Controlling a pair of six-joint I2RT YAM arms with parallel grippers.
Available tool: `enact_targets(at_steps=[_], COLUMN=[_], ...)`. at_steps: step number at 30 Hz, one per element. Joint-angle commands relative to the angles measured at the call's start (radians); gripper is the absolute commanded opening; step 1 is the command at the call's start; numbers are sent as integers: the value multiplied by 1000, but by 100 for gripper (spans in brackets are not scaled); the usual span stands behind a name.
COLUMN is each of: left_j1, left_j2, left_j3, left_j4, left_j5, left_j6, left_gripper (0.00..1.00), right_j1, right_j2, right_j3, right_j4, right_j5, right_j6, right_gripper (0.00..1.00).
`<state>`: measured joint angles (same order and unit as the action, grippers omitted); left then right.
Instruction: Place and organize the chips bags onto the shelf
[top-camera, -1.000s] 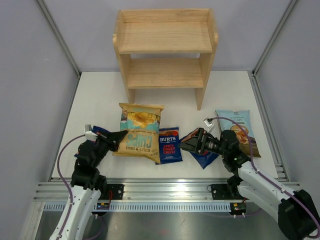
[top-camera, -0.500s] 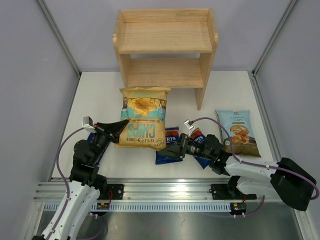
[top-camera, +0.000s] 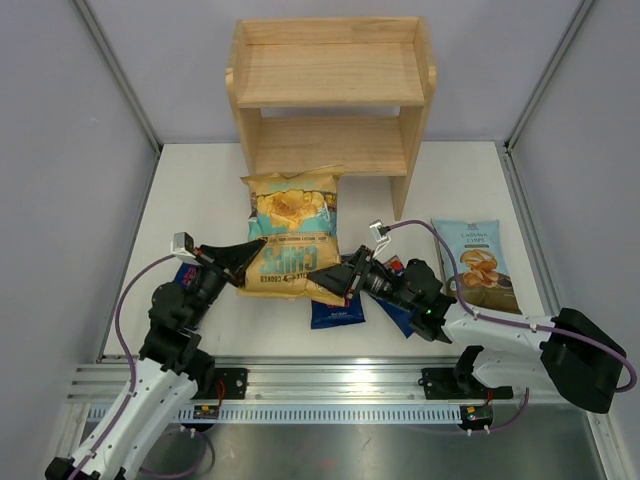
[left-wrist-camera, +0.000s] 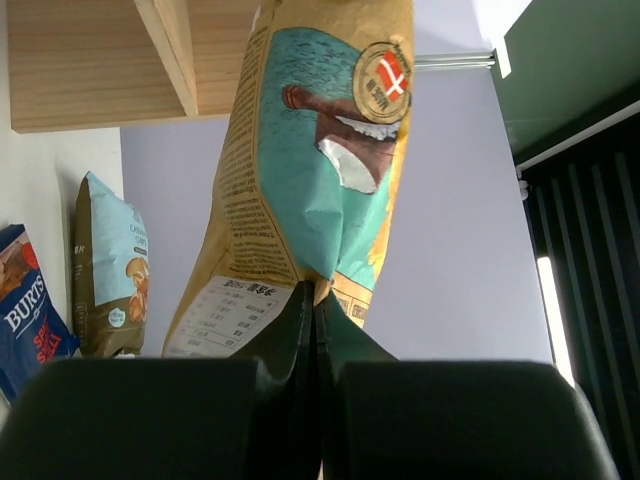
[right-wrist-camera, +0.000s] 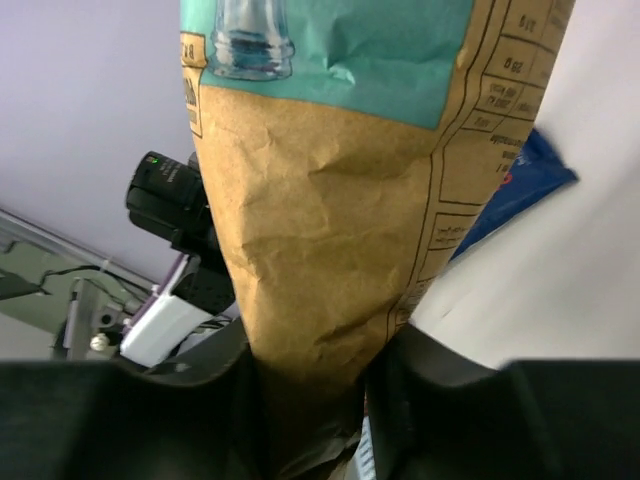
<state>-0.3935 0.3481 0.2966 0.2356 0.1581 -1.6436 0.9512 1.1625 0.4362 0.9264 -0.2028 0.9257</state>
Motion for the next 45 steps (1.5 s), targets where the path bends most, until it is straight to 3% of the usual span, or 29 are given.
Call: enact_targets(at_steps=[1,2,3,5,6,14,20,23,27,36,45], left_j1=[-10,-8,-8,-8,-8,-8,-8,-8,-8,-8,-8], left_j2=[-15,-20,-26,-37,-38,-49,-61,-60,-64,-72,-80], left_j3=[15,22,30,61,73,200,344,430,509,645,632], left_j4=[91,49,19,-59,-79,-292,-513,-634,-784,-941,-980], left_j5=[-31,-37,-49,-95,-106,-227,-268,-291,-319,-344,-402], left_j6=[10,36,54,137,165,390,599,718,824,1011,1130], left_gripper=[0,2,23,39,53,72,93,99,99,99,99], right_j1=[8,9,8,8,8,-23,-184,-212,-223,-321,-492], right_j2=[-52,-63,-76,-121,-135,-208,-170,-143,-98,95,379], right_j3=[50,52,55,59,70,144,193,260,351,550,667], right_j4=[-32,-70,-90,-168,-193,-377,-344,-369,-414,-379,-126], right_j5=[83,85,88,105,109,155,-15,-75,-124,-337,-515], right_j6=[-74,-85,-91,-117,-125,-228,-205,-229,-272,-294,-168], right_gripper=[35,31,29,26,25,18,17,16,16,15,15])
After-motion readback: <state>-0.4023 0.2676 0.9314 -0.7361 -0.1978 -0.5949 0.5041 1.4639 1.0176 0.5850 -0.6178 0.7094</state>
